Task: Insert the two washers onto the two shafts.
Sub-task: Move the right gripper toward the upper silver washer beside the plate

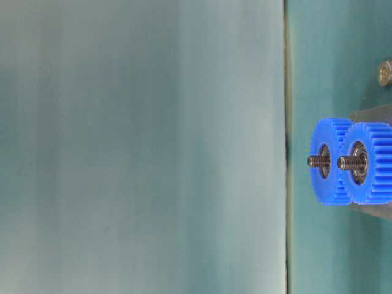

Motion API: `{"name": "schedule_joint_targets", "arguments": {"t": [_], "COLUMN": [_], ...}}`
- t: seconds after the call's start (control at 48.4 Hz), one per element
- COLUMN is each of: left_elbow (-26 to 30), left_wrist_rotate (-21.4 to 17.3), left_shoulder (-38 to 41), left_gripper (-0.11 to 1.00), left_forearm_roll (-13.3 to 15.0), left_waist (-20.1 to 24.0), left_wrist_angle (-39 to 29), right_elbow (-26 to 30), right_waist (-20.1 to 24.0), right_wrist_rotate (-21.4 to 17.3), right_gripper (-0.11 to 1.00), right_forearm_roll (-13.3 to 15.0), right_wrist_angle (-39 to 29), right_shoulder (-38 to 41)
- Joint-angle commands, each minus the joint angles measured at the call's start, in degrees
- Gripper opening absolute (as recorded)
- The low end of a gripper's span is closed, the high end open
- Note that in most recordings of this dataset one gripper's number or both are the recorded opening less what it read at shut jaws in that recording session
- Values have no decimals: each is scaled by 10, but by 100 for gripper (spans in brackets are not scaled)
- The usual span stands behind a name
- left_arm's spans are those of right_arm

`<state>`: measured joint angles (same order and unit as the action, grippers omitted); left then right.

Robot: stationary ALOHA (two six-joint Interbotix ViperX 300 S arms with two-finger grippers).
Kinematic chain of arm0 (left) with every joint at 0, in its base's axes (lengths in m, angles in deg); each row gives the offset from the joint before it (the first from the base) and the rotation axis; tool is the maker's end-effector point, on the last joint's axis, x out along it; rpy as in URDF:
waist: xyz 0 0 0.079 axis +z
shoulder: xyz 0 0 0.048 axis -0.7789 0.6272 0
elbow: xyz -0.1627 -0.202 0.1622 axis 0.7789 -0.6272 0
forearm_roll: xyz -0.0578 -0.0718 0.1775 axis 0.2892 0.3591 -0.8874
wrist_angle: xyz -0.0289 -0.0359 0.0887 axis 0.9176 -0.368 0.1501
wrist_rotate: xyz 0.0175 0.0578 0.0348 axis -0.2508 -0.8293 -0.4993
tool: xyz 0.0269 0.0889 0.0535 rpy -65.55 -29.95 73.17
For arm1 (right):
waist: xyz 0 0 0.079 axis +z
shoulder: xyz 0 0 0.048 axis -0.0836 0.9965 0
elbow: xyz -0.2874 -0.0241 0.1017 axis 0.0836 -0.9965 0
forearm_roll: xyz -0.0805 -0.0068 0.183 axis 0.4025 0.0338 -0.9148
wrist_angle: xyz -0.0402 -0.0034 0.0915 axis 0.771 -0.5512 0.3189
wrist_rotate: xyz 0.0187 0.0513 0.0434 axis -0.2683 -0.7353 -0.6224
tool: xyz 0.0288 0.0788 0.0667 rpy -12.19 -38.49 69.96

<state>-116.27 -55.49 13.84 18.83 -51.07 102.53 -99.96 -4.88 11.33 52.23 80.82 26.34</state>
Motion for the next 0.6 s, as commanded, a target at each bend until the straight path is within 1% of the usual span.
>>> {"name": "schedule_joint_targets", "arguments": {"t": [0.0, 0.062, 0.103, 0.269, 0.351, 0.393, 0.455, 0.579], "left_elbow": [41, 55, 62, 77, 95, 106, 117, 133], "left_wrist_rotate": [8, 5, 4, 11, 11, 8, 5, 12], "left_shoulder": [15, 24, 27, 33, 46, 57, 72, 104], "left_gripper": [0, 0, 0, 0, 0, 0, 0, 0], "left_forearm_roll": [-4, -5, -5, -6, -5, -5, -6, -6], "left_waist": [-9, -9, -8, -7, -6, -6, -6, -5], "left_wrist_angle": [-22, -55, -78, -150, -186, -204, -216, -221], "right_elbow": [20, 33, 40, 60, 76, 84, 98, 119], "right_waist": [-8, -14, -18, -32, -47, -56, -65, -76], "right_wrist_rotate": [1, 1, 1, -4, -18, -30, -44, -45], "right_gripper": [2, 2, 1, 0, 0, 0, 0, 0], "right_forearm_roll": [-4, -18, -25, -34, -47, -49, -49, -45], "right_wrist_angle": [4, -10, -32, -164, -222, -247, -280, -309], "right_shoulder": [3, -2, -4, -1, 11, 23, 43, 94]}}
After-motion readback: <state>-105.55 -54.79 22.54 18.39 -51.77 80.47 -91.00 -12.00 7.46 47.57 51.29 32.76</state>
